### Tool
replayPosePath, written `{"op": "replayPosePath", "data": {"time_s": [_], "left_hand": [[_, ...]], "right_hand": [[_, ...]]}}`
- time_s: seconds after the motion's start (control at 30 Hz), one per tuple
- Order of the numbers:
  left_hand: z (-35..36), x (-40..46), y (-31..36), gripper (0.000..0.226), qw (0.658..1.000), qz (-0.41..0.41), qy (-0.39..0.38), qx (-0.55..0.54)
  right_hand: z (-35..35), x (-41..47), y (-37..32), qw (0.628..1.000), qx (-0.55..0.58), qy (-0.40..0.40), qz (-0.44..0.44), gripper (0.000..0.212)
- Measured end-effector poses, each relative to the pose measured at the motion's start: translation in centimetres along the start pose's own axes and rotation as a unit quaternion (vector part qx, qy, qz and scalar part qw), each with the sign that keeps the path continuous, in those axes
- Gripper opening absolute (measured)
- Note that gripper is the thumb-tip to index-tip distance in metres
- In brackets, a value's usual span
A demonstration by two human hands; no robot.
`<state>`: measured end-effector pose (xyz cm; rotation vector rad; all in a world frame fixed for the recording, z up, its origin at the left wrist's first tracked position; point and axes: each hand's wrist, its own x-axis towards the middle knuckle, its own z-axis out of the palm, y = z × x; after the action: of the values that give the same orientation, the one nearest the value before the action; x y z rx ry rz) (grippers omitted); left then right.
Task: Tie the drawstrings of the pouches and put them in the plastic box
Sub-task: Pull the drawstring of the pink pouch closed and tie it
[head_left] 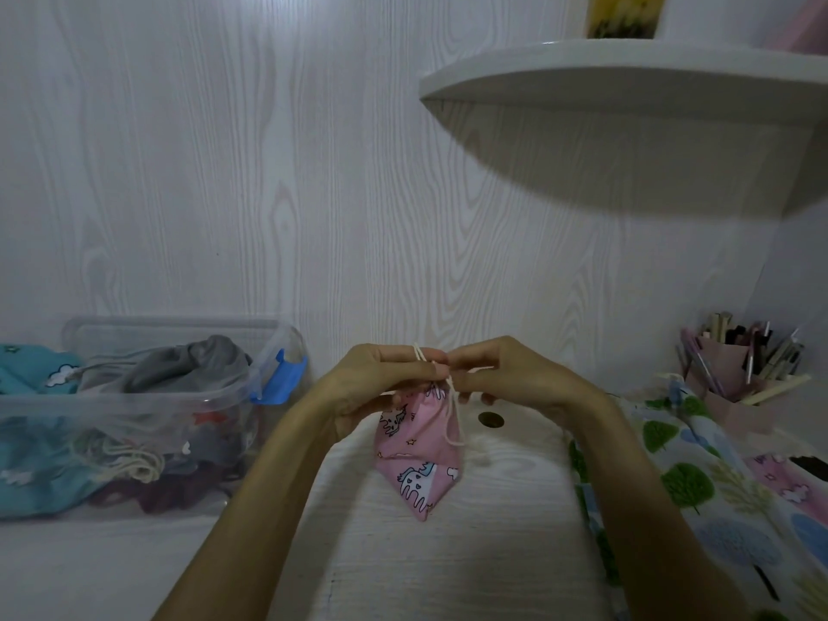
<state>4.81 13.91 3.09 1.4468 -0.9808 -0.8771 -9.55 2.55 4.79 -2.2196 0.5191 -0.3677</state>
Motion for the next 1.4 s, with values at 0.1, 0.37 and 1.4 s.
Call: {"op": "replayPosePath", "data": {"time_s": [0.1,0.37,1.4], "left_hand": [[-0.3,-0.1,0.2,0.018,1.0,0.014,0.015,0.002],[-0.6,-0.2,0.6,0.015,0.987,0.072,0.094,0.104],[-1.4,0.9,-1.4,0.022,0.918,0.264,0.195,0.222]], "right_hand": [[0.7,0.3,0.3,0.999,0.029,0.002,-0.018,0.017],[0.8,0.6,-0.3,0.999,0.027,0.019,0.006,0.012],[0.5,0.7,0.1,0.975,0.211,-0.016,0.061,0.022]]}}
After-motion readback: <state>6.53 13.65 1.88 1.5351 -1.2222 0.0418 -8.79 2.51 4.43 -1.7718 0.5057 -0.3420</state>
